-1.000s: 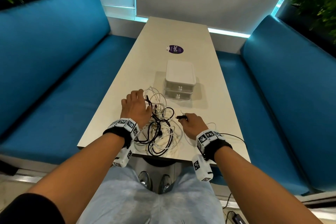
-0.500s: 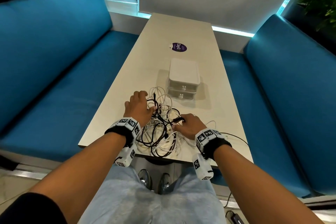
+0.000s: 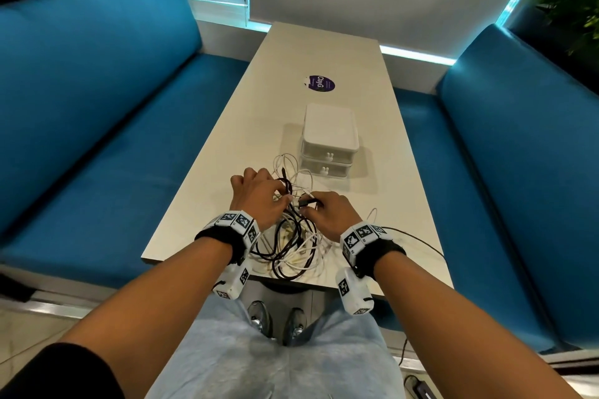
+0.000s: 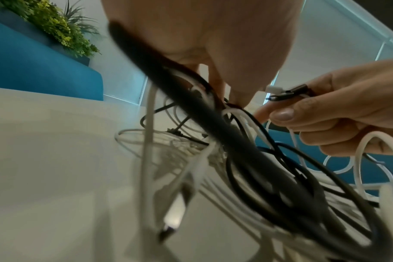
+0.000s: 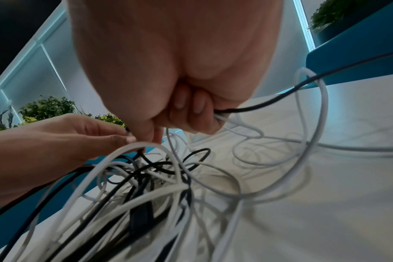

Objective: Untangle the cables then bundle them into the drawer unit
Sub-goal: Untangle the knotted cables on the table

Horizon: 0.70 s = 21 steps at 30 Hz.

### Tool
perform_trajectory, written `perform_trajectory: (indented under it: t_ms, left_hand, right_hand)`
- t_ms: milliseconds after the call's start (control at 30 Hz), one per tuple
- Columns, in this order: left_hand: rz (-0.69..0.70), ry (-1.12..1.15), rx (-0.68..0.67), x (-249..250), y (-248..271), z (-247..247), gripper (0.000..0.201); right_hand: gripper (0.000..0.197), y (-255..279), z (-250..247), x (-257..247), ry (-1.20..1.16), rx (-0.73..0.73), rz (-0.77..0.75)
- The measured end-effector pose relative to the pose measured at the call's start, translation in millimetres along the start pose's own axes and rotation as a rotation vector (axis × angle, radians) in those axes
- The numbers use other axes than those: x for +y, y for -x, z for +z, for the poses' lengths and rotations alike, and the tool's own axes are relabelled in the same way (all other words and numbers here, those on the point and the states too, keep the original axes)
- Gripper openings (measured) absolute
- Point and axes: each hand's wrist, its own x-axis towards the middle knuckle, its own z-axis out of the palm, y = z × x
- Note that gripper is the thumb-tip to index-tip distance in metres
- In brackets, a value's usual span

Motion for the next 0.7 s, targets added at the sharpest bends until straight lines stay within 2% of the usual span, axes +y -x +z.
perform_trajectory:
  t_ms: [200,333,467,567,700]
  left_hand:
    - [0.094,0.082,-0.048,5,-2,-4,0.021]
    - [0.099,-0.024,-0.047,4,0,-7,0.023]
    - [0.112,-0.215,-0.044,4,-2,-10,0.035]
    - [0.113,-0.263,-0.031,7,-6,-8,0.035]
    - [-0.041,-0.238,-0.065,3,-12,-12,0.062]
  right_hand:
    - [0.019,-13,9,-10,0.067,0.009,0.045]
    - [0.02,-17,11,-6,0.133,0.0,0.081]
    - [0.023,-13,1,1,0.173,0.004,0.051]
    - [0.021,-9,-10,2,0.149,-0.053,0.011]
    - [0.023,0,-23,11,0.221,-0.141,0.044]
